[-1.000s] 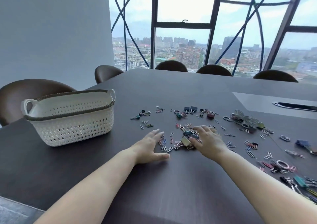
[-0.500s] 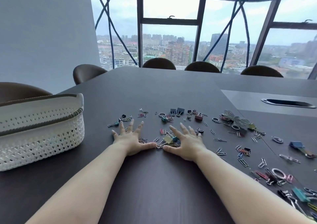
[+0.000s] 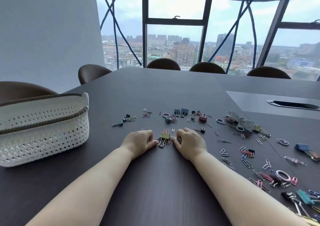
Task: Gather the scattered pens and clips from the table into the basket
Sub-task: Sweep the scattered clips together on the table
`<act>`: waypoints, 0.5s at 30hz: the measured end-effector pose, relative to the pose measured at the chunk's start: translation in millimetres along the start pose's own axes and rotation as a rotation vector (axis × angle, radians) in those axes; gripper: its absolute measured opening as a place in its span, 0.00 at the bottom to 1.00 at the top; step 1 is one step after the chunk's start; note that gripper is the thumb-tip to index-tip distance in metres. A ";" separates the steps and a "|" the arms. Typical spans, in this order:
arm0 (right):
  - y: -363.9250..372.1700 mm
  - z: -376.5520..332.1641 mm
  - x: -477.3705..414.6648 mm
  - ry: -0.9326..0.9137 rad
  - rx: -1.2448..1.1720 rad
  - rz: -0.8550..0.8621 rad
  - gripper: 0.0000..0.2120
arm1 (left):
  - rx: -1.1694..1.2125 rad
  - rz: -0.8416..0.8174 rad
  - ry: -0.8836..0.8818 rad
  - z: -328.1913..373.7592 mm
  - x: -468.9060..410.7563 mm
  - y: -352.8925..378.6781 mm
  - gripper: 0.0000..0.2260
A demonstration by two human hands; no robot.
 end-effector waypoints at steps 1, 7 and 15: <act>-1.2 -2.0 1.2 -0.002 0.016 0.007 0.14 | -0.020 0.020 -0.013 -0.2 1.1 -1.7 0.15; -13.4 -9.7 4.7 -0.023 0.081 0.037 0.13 | 0.107 0.136 -0.083 -5.0 16.7 -19.5 0.12; -82.9 -95.9 -31.9 -0.082 -0.341 0.241 0.12 | 0.241 0.478 -0.041 -39.1 42.4 -139.9 0.16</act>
Point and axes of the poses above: each hand's wrist, its own x-axis away from the middle knuckle, its own y-axis out of the palm, z = x × y, the point moved 8 cm from there along -x, towards the middle knuckle, and after that the axes turned 6 degrees about z, right-handed, at the moved point
